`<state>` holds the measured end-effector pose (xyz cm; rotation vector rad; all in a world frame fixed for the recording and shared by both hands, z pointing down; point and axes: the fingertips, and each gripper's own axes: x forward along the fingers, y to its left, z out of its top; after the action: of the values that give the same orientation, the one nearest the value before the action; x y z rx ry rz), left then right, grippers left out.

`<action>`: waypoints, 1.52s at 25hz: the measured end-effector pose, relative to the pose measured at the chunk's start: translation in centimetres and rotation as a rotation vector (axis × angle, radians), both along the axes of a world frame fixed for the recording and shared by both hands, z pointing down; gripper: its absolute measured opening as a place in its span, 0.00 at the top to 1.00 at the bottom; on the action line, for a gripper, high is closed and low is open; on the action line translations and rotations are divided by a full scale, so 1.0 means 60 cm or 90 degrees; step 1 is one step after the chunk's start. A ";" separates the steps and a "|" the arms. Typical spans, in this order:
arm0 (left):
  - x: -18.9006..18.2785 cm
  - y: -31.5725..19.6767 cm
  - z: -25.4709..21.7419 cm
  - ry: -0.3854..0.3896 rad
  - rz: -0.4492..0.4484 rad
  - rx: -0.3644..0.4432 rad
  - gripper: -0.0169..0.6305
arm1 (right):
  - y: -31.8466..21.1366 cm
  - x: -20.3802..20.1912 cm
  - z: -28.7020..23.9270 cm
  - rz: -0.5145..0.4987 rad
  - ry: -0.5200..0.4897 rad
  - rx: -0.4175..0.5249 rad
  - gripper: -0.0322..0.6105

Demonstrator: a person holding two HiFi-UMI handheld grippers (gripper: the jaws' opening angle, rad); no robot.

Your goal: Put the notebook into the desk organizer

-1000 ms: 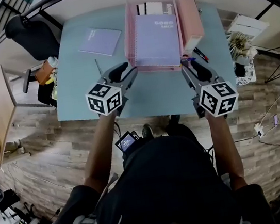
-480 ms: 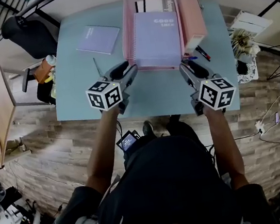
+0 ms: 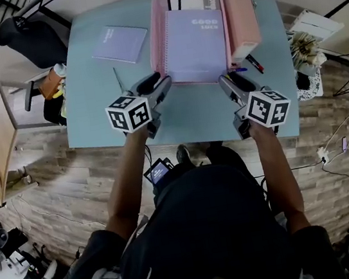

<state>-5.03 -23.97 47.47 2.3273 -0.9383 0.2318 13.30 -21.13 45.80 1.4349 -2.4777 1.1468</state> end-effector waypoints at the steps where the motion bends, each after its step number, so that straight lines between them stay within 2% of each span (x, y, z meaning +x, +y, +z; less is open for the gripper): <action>1: 0.001 -0.001 0.002 0.003 0.001 -0.003 0.69 | -0.002 -0.002 0.004 -0.001 -0.005 -0.005 0.68; 10: 0.011 -0.005 0.011 0.028 0.011 -0.023 0.69 | -0.018 -0.016 0.022 -0.007 -0.035 -0.031 0.68; 16: 0.012 -0.005 0.014 0.026 0.013 -0.028 0.69 | -0.016 -0.018 0.029 -0.006 -0.003 -0.038 0.69; 21: 0.009 -0.005 0.016 0.023 0.004 -0.028 0.69 | -0.015 -0.016 0.018 0.000 0.036 -0.023 0.78; 25: 0.010 -0.004 0.009 0.004 0.003 -0.007 0.72 | -0.015 -0.018 0.004 -0.003 0.064 -0.003 0.82; 30: 0.014 0.003 -0.011 -0.050 0.018 0.046 0.73 | -0.010 -0.028 -0.013 -0.016 0.135 0.035 0.84; 38: 0.020 0.024 -0.034 -0.069 0.043 0.087 0.73 | 0.009 -0.035 -0.025 -0.020 0.186 0.067 0.85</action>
<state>-3.85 -22.52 45.45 2.4956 -0.9564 0.3343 11.20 -20.57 44.31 1.4632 -2.3745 0.7473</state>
